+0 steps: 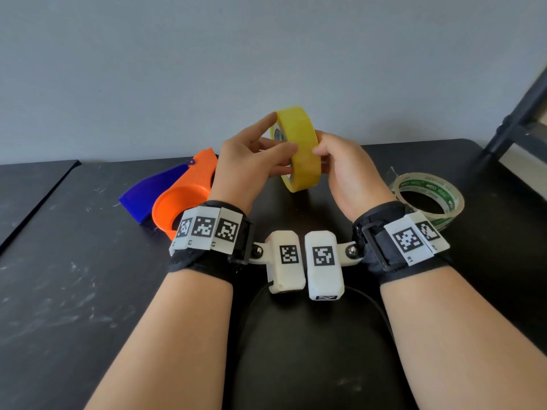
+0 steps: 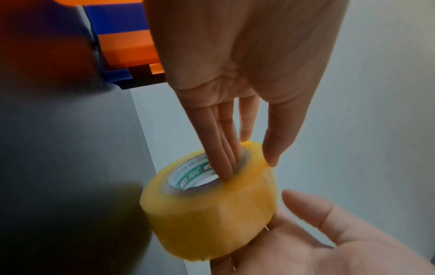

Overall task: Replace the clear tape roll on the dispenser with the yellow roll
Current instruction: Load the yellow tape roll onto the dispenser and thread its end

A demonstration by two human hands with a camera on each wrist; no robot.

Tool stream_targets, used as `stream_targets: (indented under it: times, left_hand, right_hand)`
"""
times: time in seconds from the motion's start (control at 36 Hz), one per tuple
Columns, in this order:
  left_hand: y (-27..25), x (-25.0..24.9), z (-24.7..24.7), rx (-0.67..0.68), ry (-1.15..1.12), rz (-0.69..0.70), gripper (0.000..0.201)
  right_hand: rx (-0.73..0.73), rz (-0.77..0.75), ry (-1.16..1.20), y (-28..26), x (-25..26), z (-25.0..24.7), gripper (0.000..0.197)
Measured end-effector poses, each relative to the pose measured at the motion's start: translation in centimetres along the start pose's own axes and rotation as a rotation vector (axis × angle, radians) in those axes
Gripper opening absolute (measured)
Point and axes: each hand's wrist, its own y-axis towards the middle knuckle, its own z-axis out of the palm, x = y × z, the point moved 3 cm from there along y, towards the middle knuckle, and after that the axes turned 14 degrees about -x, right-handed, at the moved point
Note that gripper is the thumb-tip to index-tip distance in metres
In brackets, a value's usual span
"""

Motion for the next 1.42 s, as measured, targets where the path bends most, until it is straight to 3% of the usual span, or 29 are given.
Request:
stream_targets:
  times: [0.06, 0.25, 0.44, 0.53, 0.89, 1.03, 1.22, 1.31, 1.42]
  left_hand:
    - [0.0, 0.0, 0.0, 0.004, 0.002, 0.003, 0.061]
    - [0.1, 0.1, 0.1, 0.012, 0.016, 0.008, 0.061]
    - [0.1, 0.1, -0.1, 0.001, 0.012, 0.001, 0.061]
    - [0.1, 0.1, 0.0, -0.005, 0.006, -0.004, 0.061]
    - [0.4, 0.1, -0.1, -0.042, -0.022, 0.000, 0.051]
    - [0.3, 0.1, -0.1, -0.024, -0.009, -0.003, 0.051]
    - [0.2, 0.1, 0.0, -0.017, 0.011, -0.001, 0.052]
    - [0.2, 0.2, 0.0, -0.015, 0.020, 0.003, 0.053]
    - [0.2, 0.1, 0.0, -0.015, 0.011, 0.001, 0.053]
  right_hand:
    - [0.018, 0.035, -0.006, 0.1, -0.3, 0.0, 0.021]
    - [-0.033, 0.149, -0.032, 0.9, 0.0, 0.2, 0.038]
    - [-0.004, 0.022, 0.059, -0.3, 0.0, 0.3, 0.049]
    - [0.040, -0.007, 0.029, -0.3, 0.2, 0.3, 0.047]
    - [0.002, 0.064, 0.038, 0.3, -0.3, 0.1, 0.027]
    - [-0.036, 0.080, 0.031, 0.4, -0.2, 0.0, 0.028]
    - [-0.071, 0.078, 0.040, 0.2, -0.1, 0.1, 0.038]
    - [-0.081, 0.040, 0.048, 0.0, -0.1, 0.1, 0.051]
    - [-0.039, 0.026, 0.015, -0.2, 0.1, 0.2, 0.028]
